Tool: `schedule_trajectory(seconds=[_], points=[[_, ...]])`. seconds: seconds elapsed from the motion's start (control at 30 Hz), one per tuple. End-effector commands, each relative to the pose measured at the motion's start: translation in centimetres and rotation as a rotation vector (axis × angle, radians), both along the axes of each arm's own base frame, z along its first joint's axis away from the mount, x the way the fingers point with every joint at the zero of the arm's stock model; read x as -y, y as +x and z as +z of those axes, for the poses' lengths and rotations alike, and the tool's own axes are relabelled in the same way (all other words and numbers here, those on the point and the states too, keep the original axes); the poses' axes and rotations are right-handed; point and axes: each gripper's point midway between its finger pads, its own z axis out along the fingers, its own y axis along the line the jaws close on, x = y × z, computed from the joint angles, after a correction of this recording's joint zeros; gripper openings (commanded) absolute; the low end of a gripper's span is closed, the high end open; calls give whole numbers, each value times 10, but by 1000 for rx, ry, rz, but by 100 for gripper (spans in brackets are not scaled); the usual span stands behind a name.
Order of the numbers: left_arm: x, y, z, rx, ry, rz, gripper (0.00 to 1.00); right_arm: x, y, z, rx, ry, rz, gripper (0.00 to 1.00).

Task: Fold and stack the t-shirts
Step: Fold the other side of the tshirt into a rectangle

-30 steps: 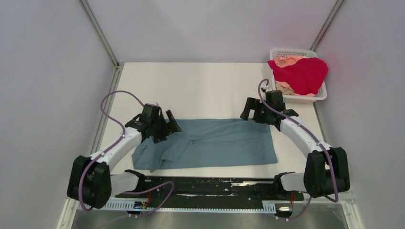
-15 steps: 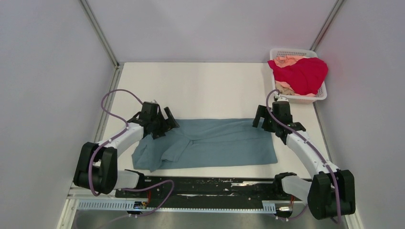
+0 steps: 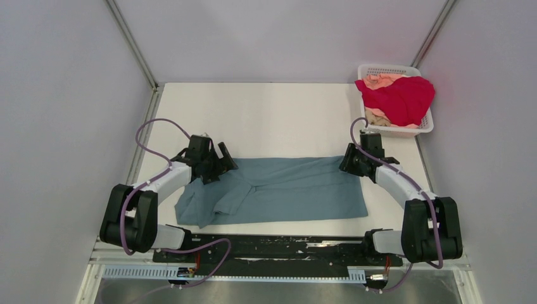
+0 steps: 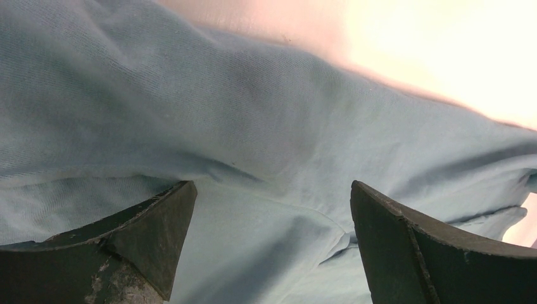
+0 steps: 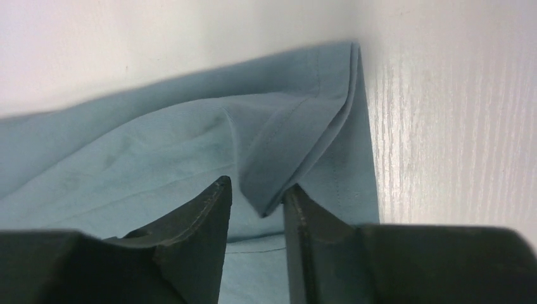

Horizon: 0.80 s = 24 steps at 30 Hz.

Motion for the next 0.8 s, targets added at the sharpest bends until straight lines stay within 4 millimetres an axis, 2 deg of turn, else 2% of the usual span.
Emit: schedule_trajectory(seconds=[0.0,0.17,0.2,0.3,0.4,0.47,0.57,0.63,0.77], points=[[-5,8,-1,32,27,-5,100,-4,22,22,98,9,20,28],[-6,7,0,30,30,-6,100,-12,23,33,94,56,36,2],[-6,7,0,29,31,-7,100,-14,21,36,80,69,36,0],[-9,7,2,31,44,-2,100,-15,12,48,14,85,14,0],[-13,6,3,31,62,2,100,-9,-11,51,-144,90,-28,0],[-15,5,3,28,73,4,100,3,-20,49,-211,54,-62,0],[-18,6,4,24,90,6,100,34,-22,49,-263,-13,-156,0],[-21,6,3,17,108,10,100,44,-22,48,-291,-19,-181,0],[-28,6,2,6,143,20,100,33,-31,34,-367,28,-123,0]])
